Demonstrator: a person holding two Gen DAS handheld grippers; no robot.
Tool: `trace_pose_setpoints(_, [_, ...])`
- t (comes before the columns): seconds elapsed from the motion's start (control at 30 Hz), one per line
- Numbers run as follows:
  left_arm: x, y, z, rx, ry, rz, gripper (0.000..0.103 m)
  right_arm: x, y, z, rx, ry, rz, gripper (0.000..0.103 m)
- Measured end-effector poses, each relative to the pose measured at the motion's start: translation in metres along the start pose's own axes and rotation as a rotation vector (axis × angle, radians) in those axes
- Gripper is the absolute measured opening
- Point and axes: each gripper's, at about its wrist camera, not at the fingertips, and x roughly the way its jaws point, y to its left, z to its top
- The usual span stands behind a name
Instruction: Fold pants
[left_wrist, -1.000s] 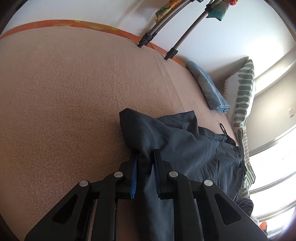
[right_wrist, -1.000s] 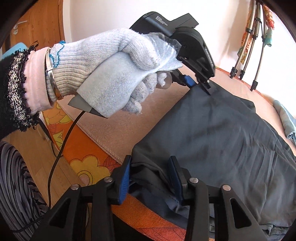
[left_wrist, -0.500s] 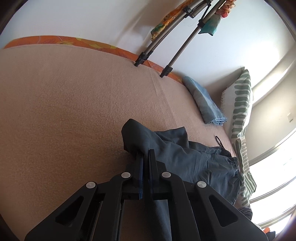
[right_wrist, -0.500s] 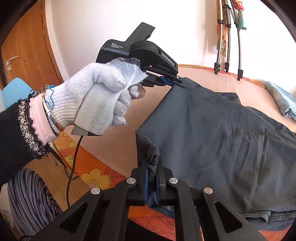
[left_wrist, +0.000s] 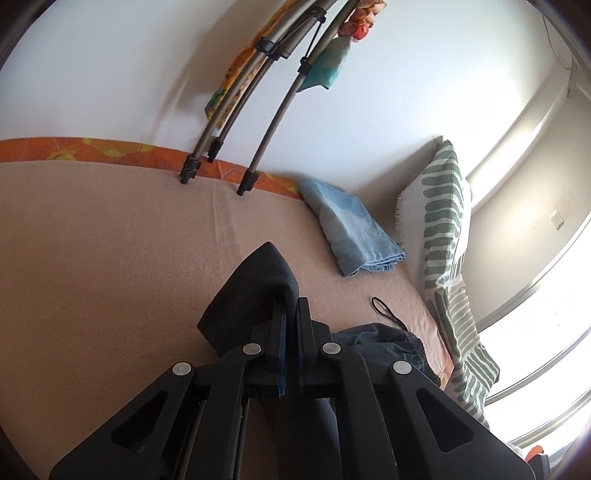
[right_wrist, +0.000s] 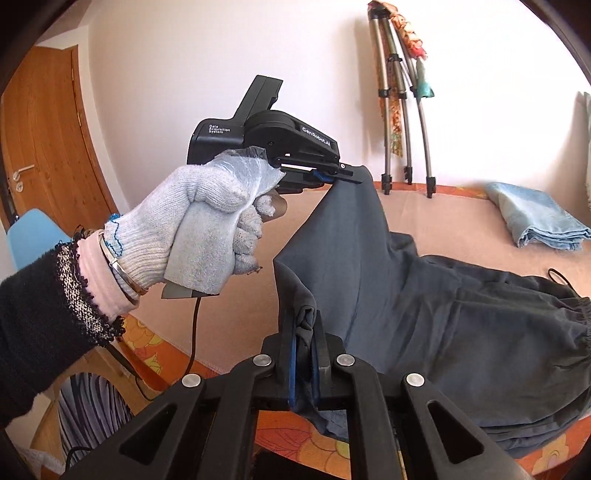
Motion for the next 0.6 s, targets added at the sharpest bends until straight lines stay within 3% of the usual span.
trace_pose_setpoints(0.33, [0.077,-0.098,0.015,0.128,0.059,-0.037,0.003,-0.075,-0.098,0.004,0.164,-0.104,-0.121,0.003])
trace_pose_setpoints(0.6, [0.169,-0.176,-0.007,0.220,0.187,-0.081,0.003,-0.116,-0.181,-0.034,0.323,-0.099,-0.256,0.003])
